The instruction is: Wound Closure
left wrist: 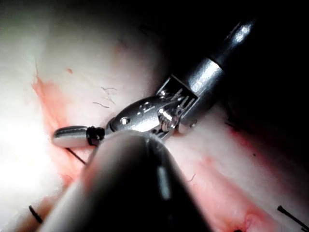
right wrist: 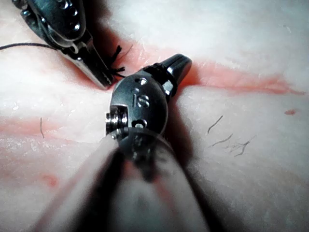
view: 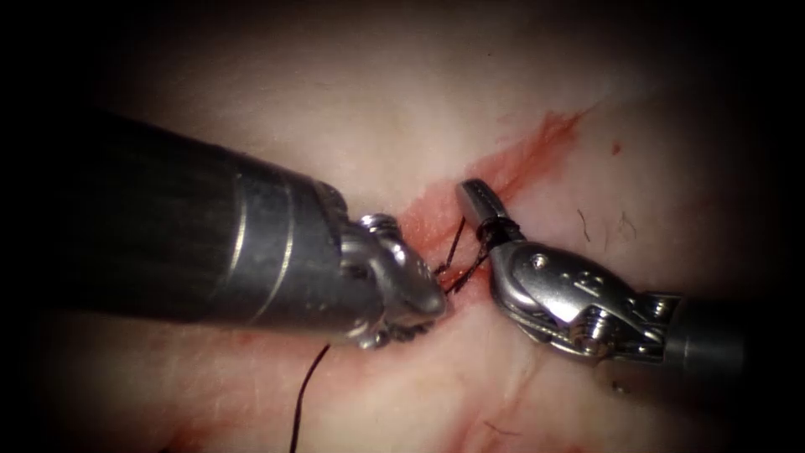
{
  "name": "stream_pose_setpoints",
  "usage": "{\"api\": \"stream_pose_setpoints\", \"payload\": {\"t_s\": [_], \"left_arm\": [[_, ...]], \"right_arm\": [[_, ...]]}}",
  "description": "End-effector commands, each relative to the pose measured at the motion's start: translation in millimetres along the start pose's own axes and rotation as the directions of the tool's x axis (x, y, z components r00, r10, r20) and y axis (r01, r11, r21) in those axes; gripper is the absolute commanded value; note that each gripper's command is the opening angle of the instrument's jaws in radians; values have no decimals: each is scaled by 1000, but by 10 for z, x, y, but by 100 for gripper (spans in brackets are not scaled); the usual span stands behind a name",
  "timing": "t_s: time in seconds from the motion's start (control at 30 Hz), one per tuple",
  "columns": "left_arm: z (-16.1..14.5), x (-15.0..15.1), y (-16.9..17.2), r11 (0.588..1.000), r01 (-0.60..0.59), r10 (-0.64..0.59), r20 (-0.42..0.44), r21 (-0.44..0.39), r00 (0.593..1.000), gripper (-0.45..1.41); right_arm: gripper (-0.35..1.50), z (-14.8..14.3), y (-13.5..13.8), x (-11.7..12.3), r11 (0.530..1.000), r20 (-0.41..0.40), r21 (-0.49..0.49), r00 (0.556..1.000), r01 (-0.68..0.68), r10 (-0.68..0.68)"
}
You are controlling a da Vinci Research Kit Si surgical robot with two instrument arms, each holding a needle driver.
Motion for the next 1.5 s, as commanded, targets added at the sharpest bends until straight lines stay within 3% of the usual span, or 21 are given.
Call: {"api": "stream_pose_setpoints", "payload": {"t_s": [0.03, 0.4, 0.93, 1.3, 1.5], "left_arm": [[5, 4, 0, 1000, -1, 1, -1, 1, 1000, -45], [5, 2, -1, 1000, -4, 4, -2, 1, 1000, -45], [5, 1, -4, 1000, -8, 8, -2, -1, 1000, -45], [5, 0, -5, 1000, -15, 15, -2, -1, 1000, -45], [4, -2, -5, 1000, -17, 17, -2, -5, 1000, -45]], "right_arm": [[-35, 4, -5, 0, 1000, 5, 14, 1000, -1, 1], [-35, -14, -18, 7, 997, 55, 62, 997, 48, -51], [-35, -67, -80, 32, 981, -6, 188, 999, 40, -39], [-35, -68, -78, 32, 971, -6, 231, 998, 61, -61], [-35, -79, -75, 28, 984, 40, 174, 998, 39, -47]]}}
